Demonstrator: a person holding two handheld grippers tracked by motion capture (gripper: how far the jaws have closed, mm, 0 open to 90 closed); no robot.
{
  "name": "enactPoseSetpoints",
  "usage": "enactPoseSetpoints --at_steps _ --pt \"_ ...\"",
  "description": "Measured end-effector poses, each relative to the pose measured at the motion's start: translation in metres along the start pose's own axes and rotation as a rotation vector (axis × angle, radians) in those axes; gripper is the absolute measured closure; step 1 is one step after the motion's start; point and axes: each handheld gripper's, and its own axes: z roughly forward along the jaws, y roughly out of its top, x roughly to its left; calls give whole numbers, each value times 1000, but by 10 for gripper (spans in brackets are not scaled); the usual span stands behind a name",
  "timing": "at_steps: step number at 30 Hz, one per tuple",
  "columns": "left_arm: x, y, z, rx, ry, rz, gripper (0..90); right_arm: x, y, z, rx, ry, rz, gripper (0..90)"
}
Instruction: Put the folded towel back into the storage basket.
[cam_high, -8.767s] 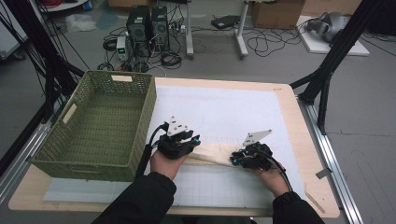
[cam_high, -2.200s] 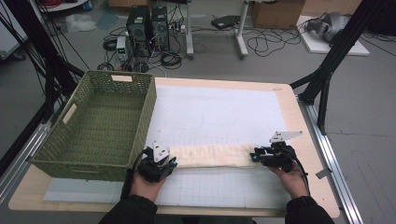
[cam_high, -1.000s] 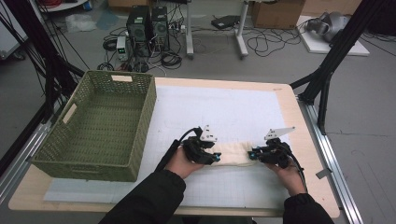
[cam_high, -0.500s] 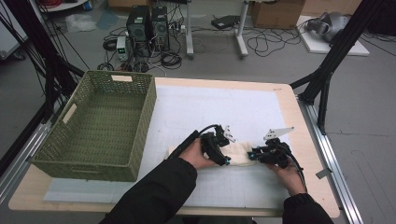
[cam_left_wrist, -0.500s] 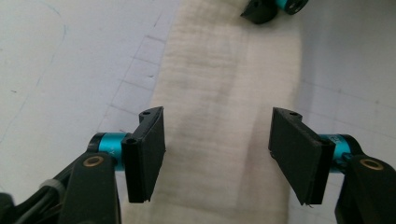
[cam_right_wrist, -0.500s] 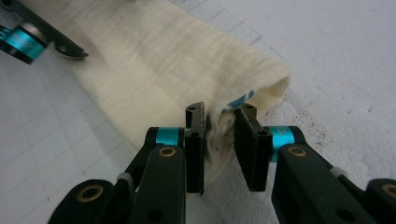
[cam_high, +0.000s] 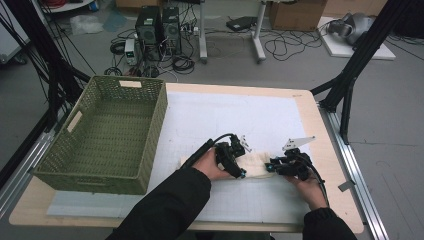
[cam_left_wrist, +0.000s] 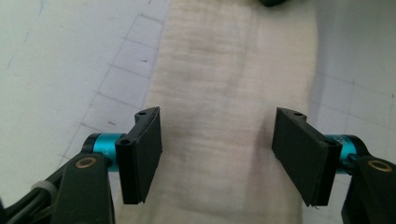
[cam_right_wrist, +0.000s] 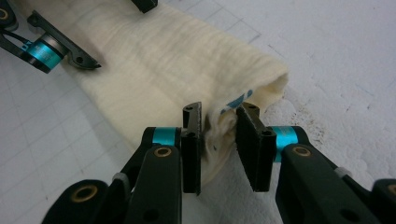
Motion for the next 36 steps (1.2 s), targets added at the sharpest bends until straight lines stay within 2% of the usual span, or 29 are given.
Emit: enactPoseSetpoints --at_steps 4,9,12,16,26,36 --pt "3 -2 1 11 -33 -23 325 0 0 0 -1 2 4 707" --pt "4 -3 1 16 -72 -31 275 0 0 0 -1 1 4 692" --pt "5 -4 1 13 -79 -23 259 -1 -1 0 -4 -1 8 687" --pt "5 -4 0 9 -80 -15 261 -1 0 0 -3 -6 6 680" --pt "4 -3 2 5 -42 16 257 -2 -1 1 -4 -2 12 669" --pt "7 -5 3 -5 -57 1 231 -2 -1 1 -4 5 24 656"
